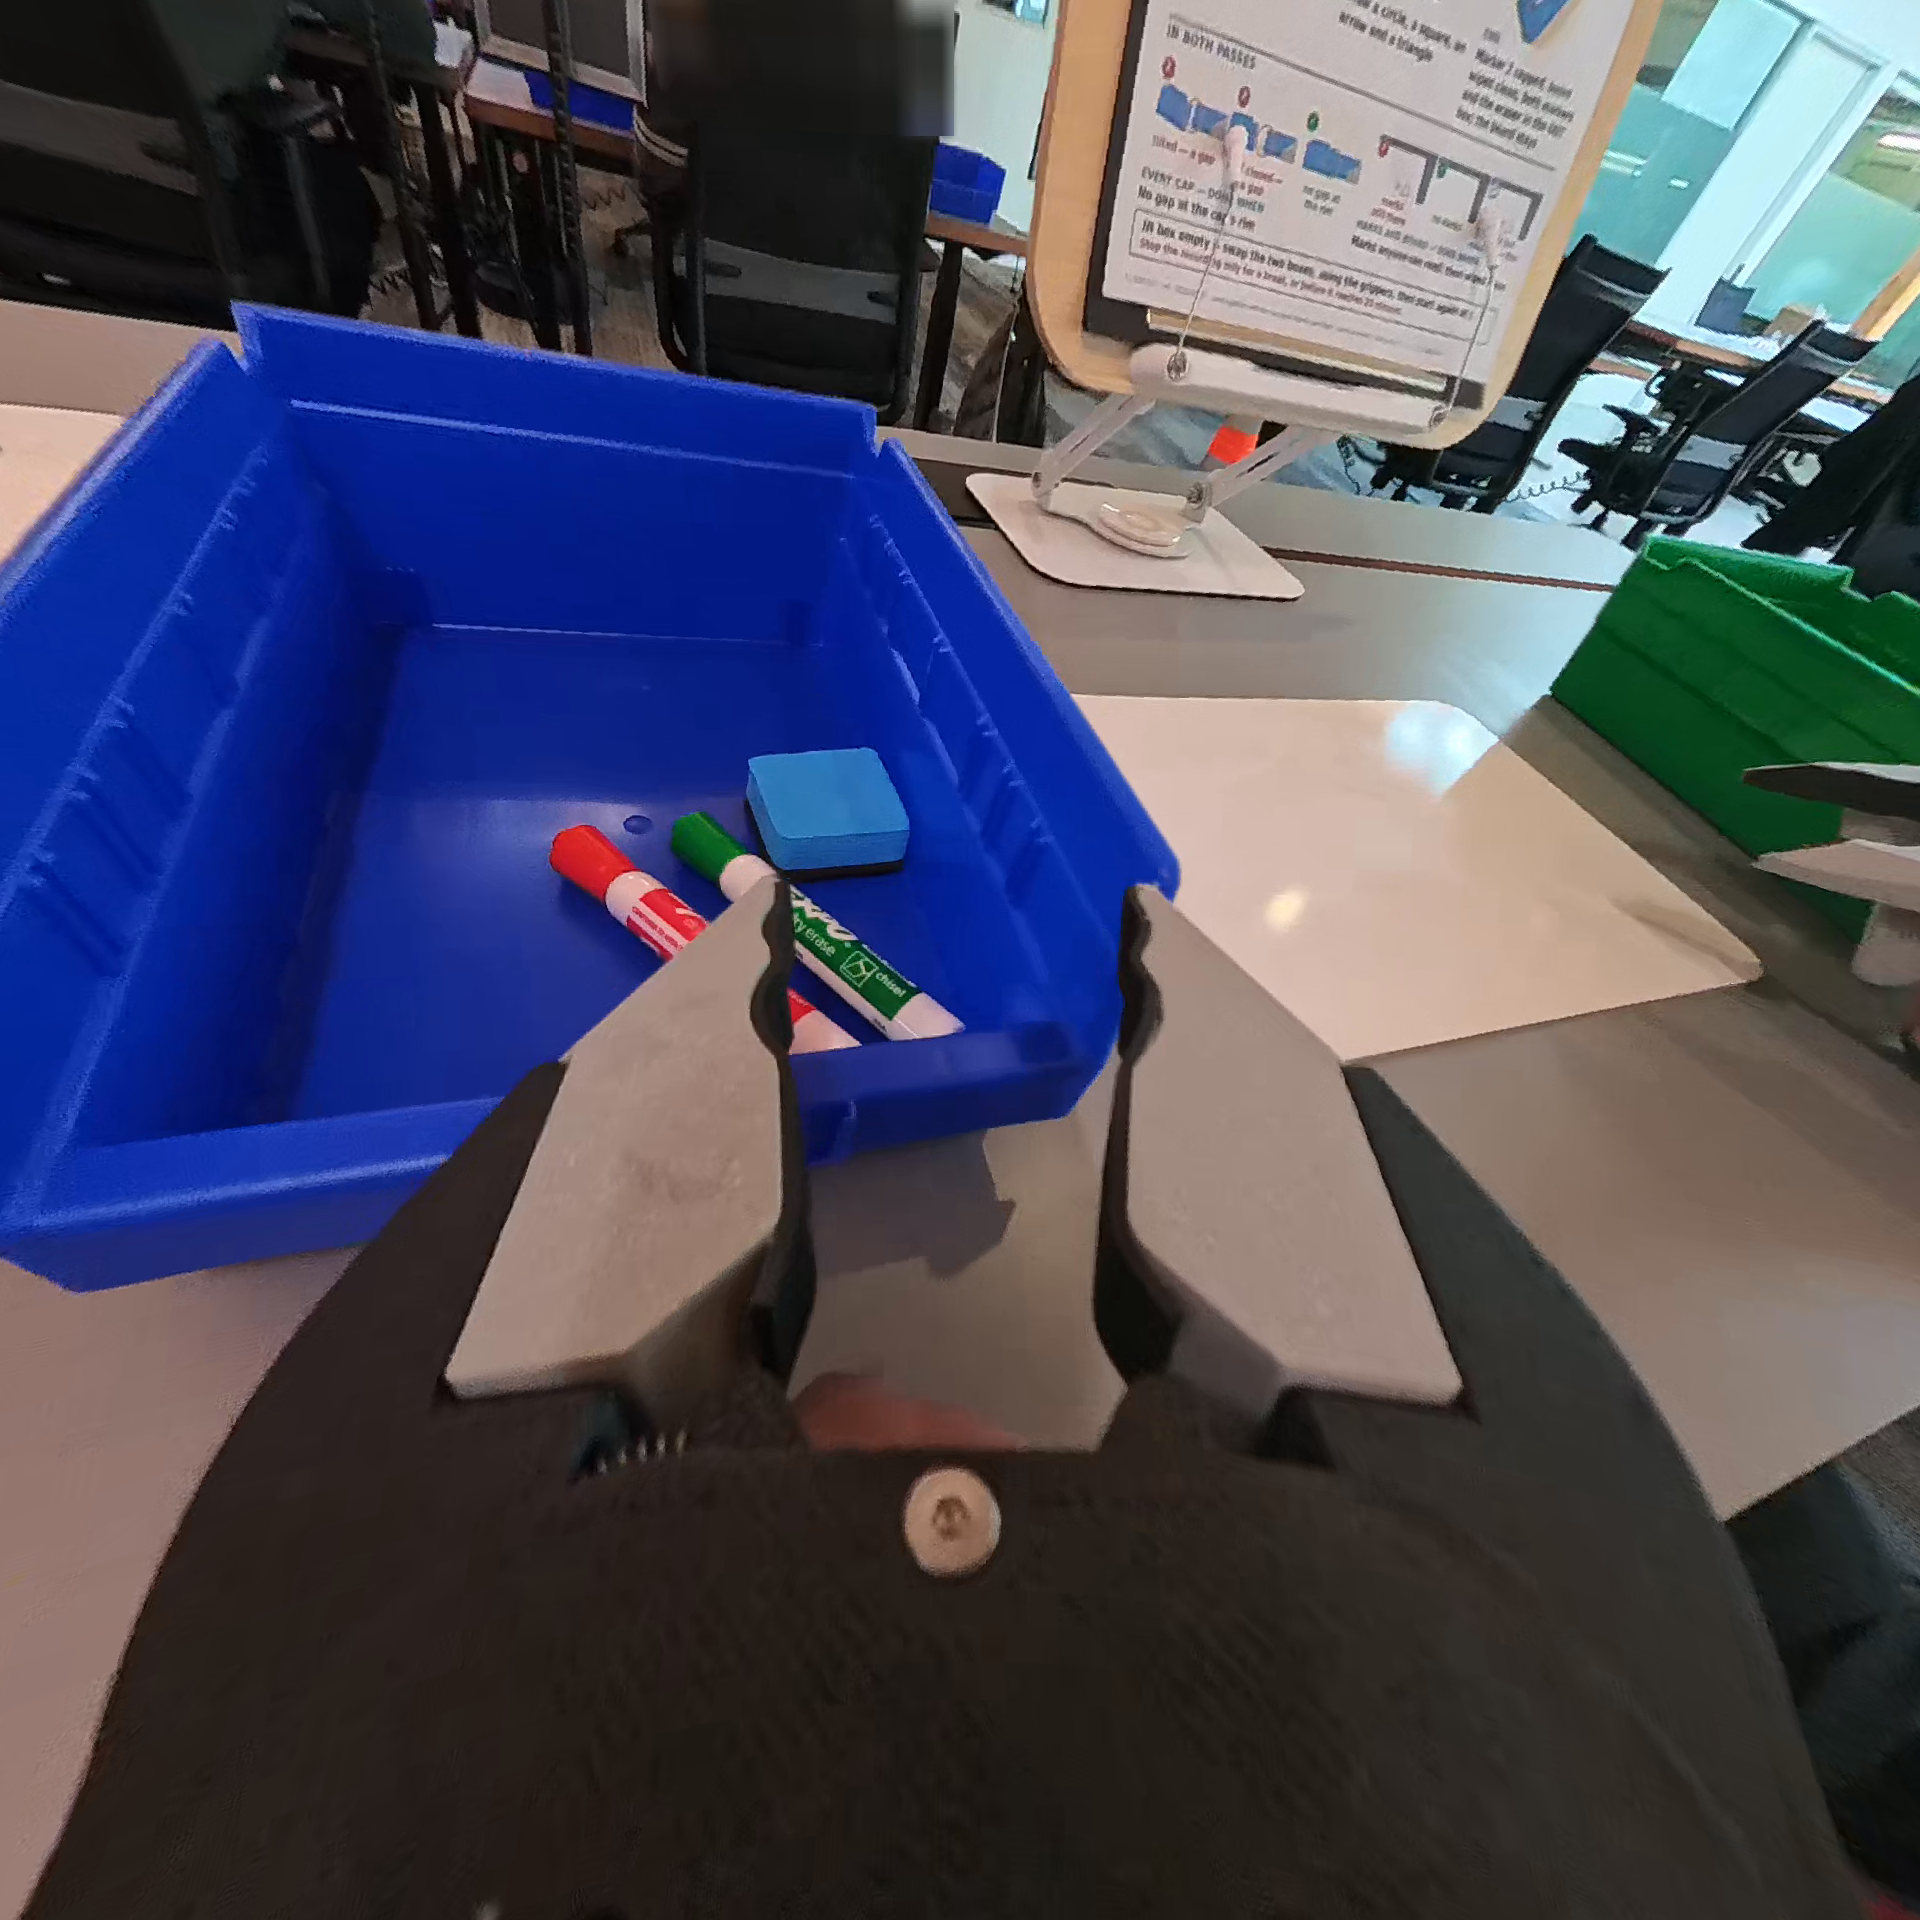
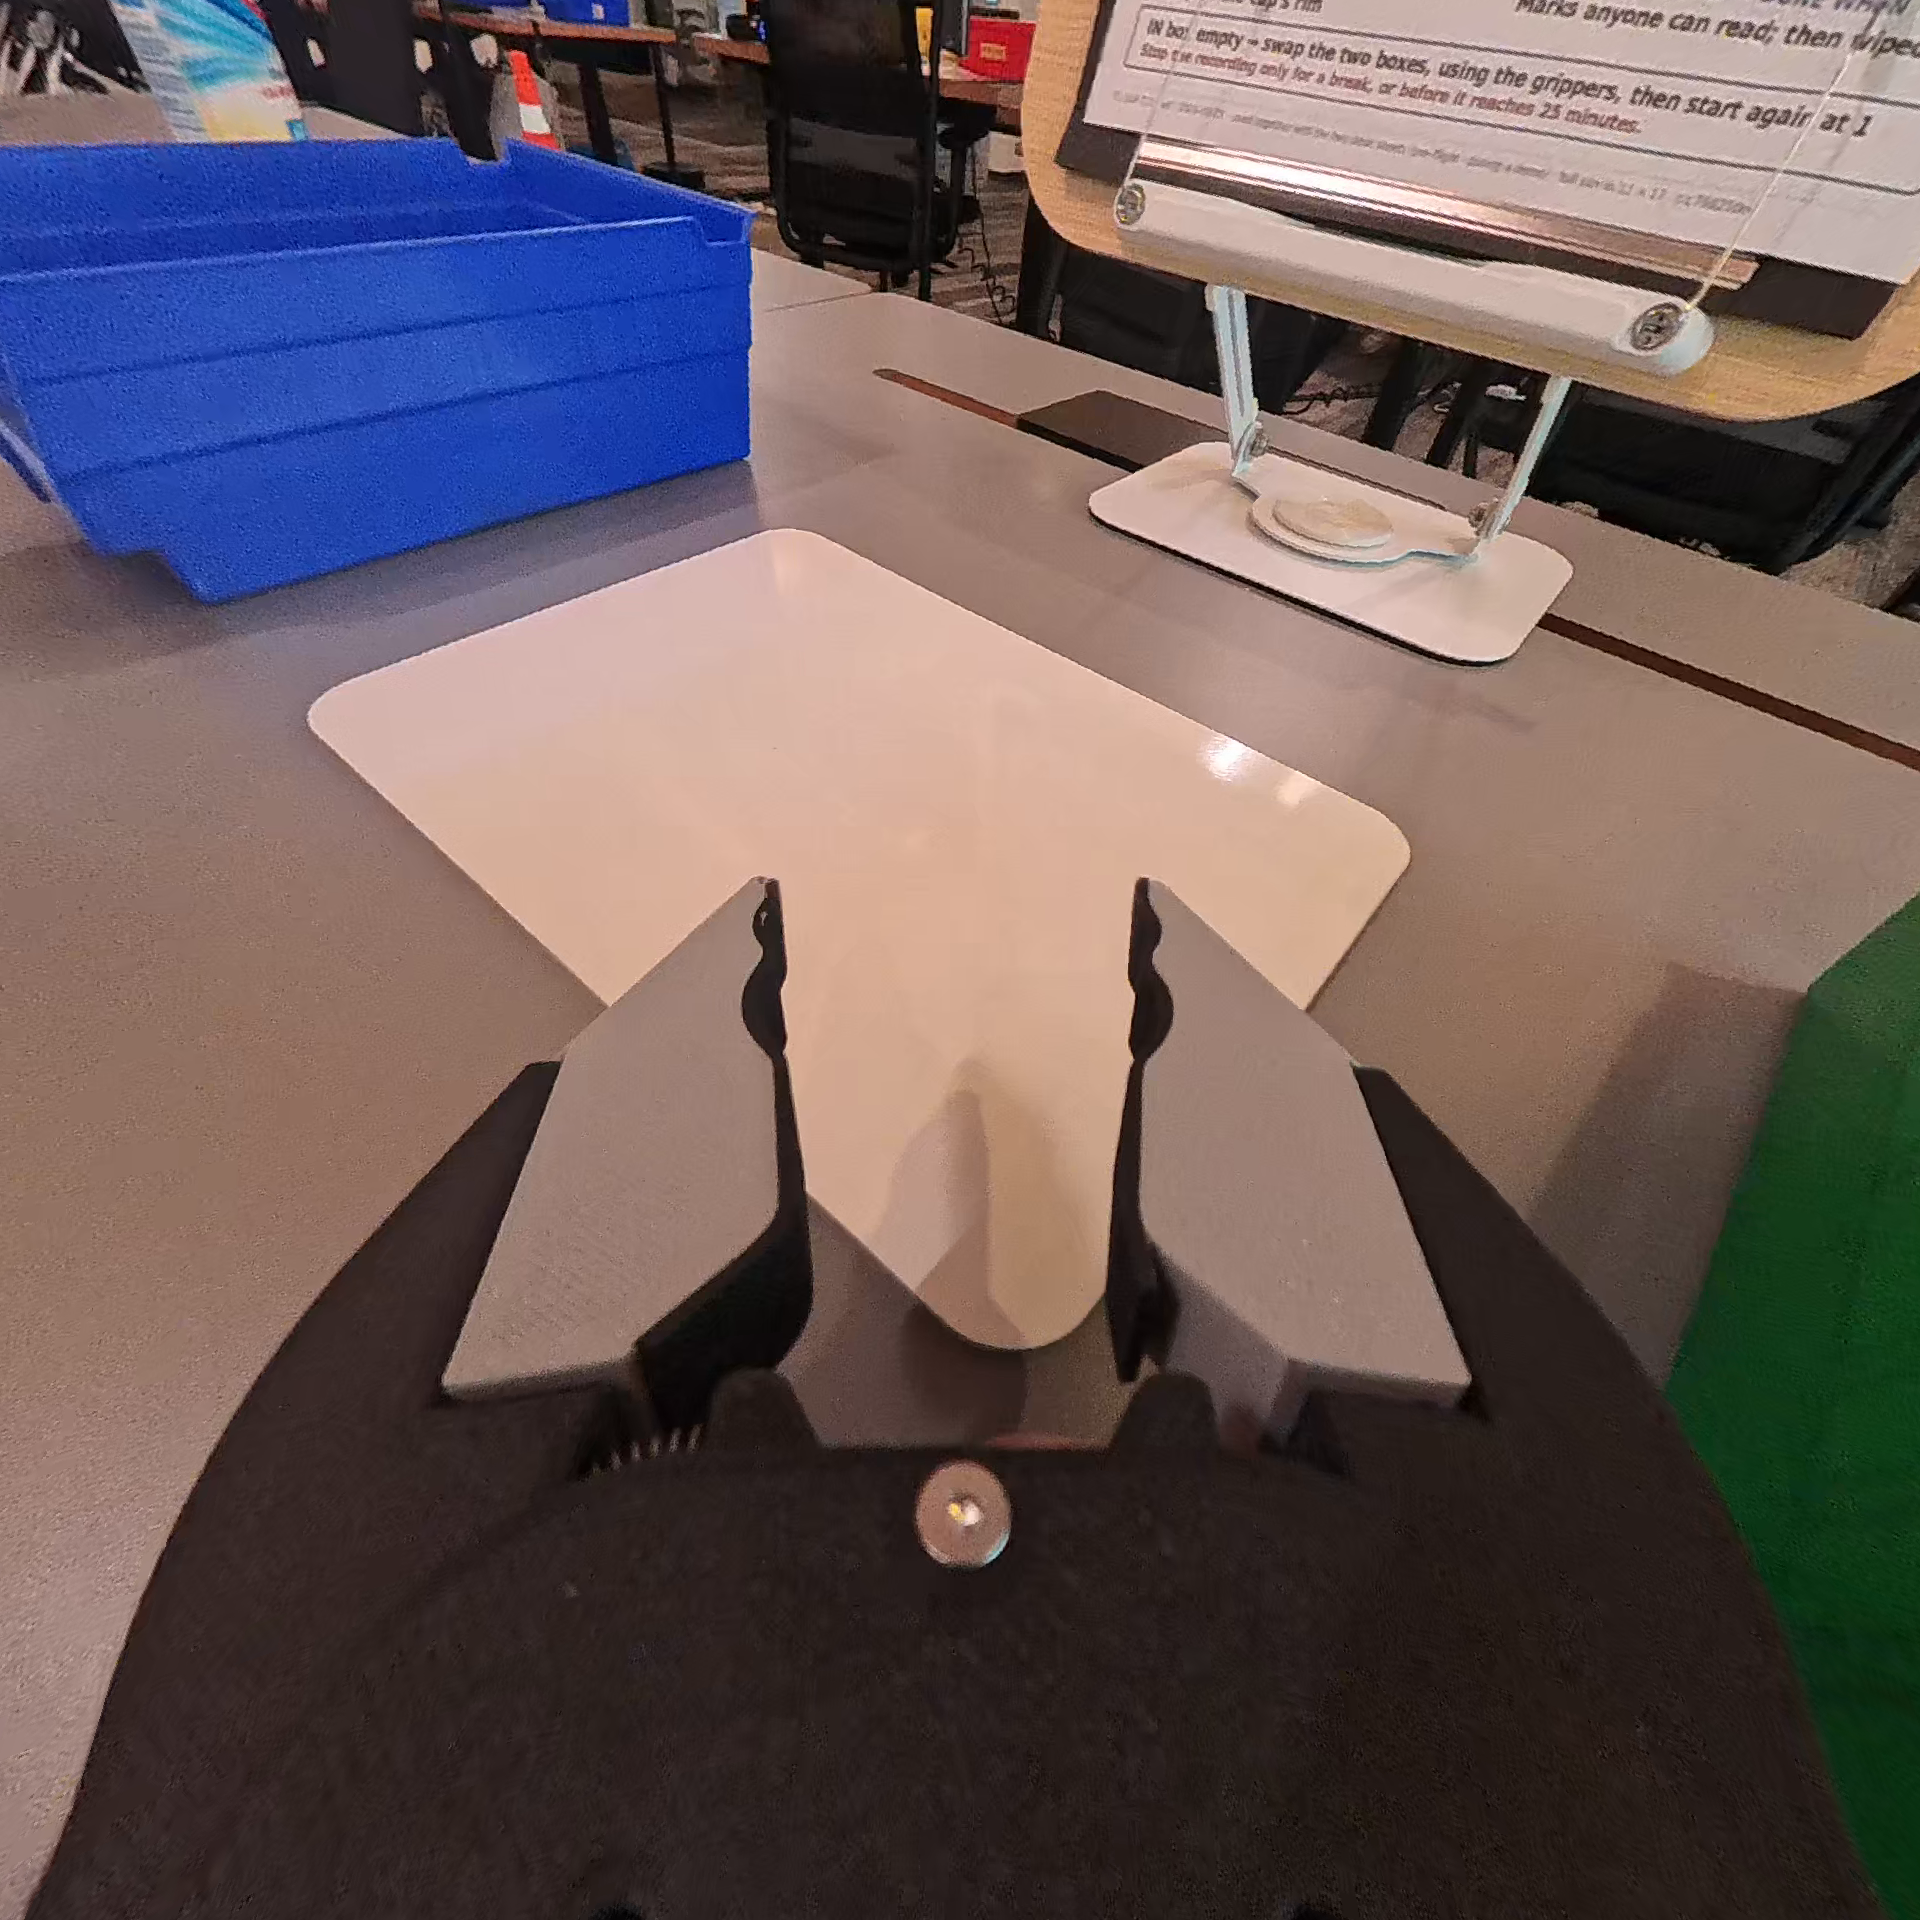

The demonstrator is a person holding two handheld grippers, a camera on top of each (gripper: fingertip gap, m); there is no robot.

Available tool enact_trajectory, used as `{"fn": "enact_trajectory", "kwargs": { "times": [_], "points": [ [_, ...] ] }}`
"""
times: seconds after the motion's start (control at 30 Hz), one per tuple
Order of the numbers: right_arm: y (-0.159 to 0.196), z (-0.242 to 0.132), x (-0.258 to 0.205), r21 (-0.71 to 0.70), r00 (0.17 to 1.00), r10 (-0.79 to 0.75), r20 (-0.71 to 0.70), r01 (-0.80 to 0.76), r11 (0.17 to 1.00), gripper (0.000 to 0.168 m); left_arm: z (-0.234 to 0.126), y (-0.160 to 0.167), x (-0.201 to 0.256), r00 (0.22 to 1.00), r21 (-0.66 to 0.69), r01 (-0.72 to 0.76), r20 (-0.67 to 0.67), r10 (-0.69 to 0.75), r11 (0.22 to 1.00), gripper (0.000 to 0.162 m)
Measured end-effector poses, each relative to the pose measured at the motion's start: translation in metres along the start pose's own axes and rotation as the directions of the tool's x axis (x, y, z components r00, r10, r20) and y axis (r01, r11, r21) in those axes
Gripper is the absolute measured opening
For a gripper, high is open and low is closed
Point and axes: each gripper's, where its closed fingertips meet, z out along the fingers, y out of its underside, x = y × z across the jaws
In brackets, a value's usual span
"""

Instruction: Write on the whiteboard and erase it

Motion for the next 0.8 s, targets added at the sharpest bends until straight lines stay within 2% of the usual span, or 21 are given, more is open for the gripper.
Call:
{"fn": "enact_trajectory", "kwargs": {
  "times": [0.17, 0.3, 0.4, 0.47, 0.6, 0.7, 0.8],
  "points": [
    [-0.004, -0.003, -0.005, 0.032, 0.999, 0.017, 0.036, -0.018, 0.999, 0.064, 0.005, -0.003, -0.003, 1.0, -0.026, -0.007, -0.003, 0.007, 1.0, 0.062],
    [-0.007, -0.006, -0.015, 0.054, 0.993, 0.041, 0.113, -0.048, 0.997, 0.064, 0.019, -0.037, -0.009, 0.979, -0.091, -0.204, 0.005, 0.205, 0.975, 0.063],
    [-0.007, -0.007, -0.021, 0.051, 0.989, 0.035, 0.141, -0.043, 0.998, 0.064, 0.051, -0.06, -0.015, 0.94, -0.194, -0.341, -0.091, 0.33, 0.92, 0.052],
    [-0.006, -0.006, -0.024, 0.043, 0.989, 0.023, 0.145, -0.029, 0.999, 0.063, 0.077, -0.054, -0.019, 0.923, -0.295, -0.379, -0.195, 0.333, 0.877, 0.047],
    [0.0, -0.002, -0.027, 0.003, 0.99, 0.001, 0.142, -0.002, 1.0, 0.062, 0.113, -0.014, -0.028, 0.866, -0.485, -0.494, -0.347, 0.36, 0.722, 0.053],
    [0.0, -0.001, -0.026, 0.003, 0.992, -0.006, 0.127, 0.006, 1.0, 0.062, 0.131, 0.004, -0.037, 0.753, -0.488, -0.658, -0.426, 0.502, 0.573, 0.056],
    [-0.001, -0.001, -0.025, 0.004, 0.993, -0.003, 0.118, 0.002, 1.0, 0.062, 0.128, 0.031, -0.036, 0.637, -0.491, -0.771, -0.583, 0.504, 0.407, 0.061]
  ]
}}
